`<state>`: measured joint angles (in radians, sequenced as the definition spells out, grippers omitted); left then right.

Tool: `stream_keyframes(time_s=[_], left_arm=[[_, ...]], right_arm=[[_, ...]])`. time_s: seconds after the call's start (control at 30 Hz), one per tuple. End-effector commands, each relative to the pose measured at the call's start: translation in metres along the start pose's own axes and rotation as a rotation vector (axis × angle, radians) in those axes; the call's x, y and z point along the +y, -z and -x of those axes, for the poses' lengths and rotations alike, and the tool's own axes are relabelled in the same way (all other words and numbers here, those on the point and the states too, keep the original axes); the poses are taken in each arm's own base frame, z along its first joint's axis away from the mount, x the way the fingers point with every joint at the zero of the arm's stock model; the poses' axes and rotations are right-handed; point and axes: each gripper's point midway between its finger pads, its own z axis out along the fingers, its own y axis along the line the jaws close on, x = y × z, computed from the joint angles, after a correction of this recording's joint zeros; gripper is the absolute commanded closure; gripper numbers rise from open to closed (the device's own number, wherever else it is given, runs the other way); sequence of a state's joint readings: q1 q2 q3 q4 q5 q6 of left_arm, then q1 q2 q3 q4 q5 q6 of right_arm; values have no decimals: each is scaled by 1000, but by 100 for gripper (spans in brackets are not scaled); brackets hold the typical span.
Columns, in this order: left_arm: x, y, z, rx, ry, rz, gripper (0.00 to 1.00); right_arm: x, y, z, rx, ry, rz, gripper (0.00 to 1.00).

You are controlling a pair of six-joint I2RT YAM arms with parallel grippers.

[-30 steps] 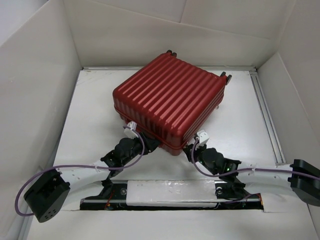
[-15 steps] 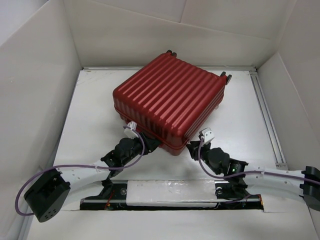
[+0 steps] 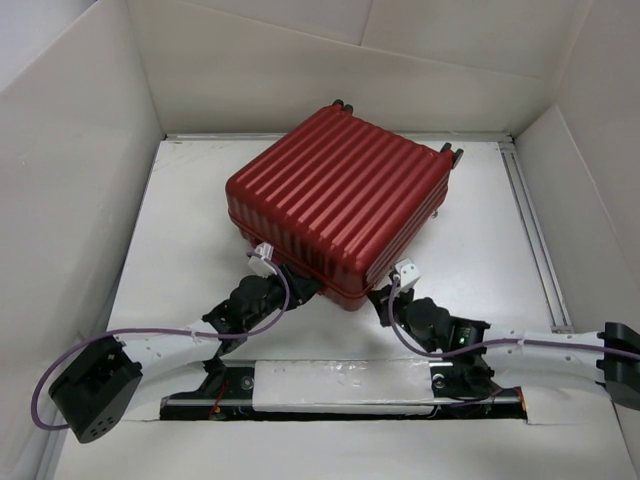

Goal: Pack the luggage

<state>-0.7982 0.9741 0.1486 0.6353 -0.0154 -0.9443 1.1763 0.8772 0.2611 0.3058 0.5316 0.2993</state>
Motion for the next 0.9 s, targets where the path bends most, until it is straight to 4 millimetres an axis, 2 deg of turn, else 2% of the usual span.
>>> stream_keyframes(time_s=[0.0,0.03,0.07,0.1,0.27,0.3,0.33,0.4,0.43,0.5,0.53,0.57,0.6,0.63,0.67,0.7,0.73,0.77,0.83,0.87], left_arm=[[-26,-3,-4,45,-40,-80,100],[-27,-5,-2,32,-39,-83,100],[-23,-6,-4,40,-31,-70,100],[-27,-9,0,26,-30,-76,100],[-29,-15,2,14,-6,-78,100],[-29,-16,2,13,3,-81,100],[-29,-18,1,14,3,-79,100],[-33,-18,-1,16,10,-95,100],[-33,-18,-6,32,16,-94,100],[-44,-18,-8,34,29,-119,100],[-47,-18,-11,44,40,-127,100],[-55,-16,-14,57,58,-157,100],[-55,-11,-22,93,77,-183,100],[-62,-8,-18,76,119,-222,100],[-67,-2,-25,96,123,-240,100],[-66,1,-28,94,121,-243,100],[-66,1,-27,83,129,-232,100],[-67,6,-30,91,126,-241,100],[-62,8,-34,100,151,-229,100],[-65,10,-31,94,152,-241,100]], right_arm=[[56,15,35,-66,-191,177,100],[71,24,29,-32,-214,211,100],[74,27,29,-18,-223,200,100],[73,32,13,45,-193,184,100],[104,59,-13,220,-136,228,100],[115,64,-7,233,-133,259,100],[119,67,-14,268,-116,264,100],[133,71,-12,290,-107,300,100],[144,73,-2,284,-112,319,100],[154,67,-2,301,-118,306,100],[158,61,13,259,-131,275,100],[160,52,9,260,-121,233,100],[160,46,12,247,-111,203,100],[153,37,19,205,-121,120,100],[155,34,33,184,-135,78,100],[156,25,29,179,-137,26,100],[155,20,35,153,-154,-14,100],[151,15,55,79,-189,-84,100],[158,5,64,24,-201,-107,100],[160,2,69,-3,-211,-116,100]])
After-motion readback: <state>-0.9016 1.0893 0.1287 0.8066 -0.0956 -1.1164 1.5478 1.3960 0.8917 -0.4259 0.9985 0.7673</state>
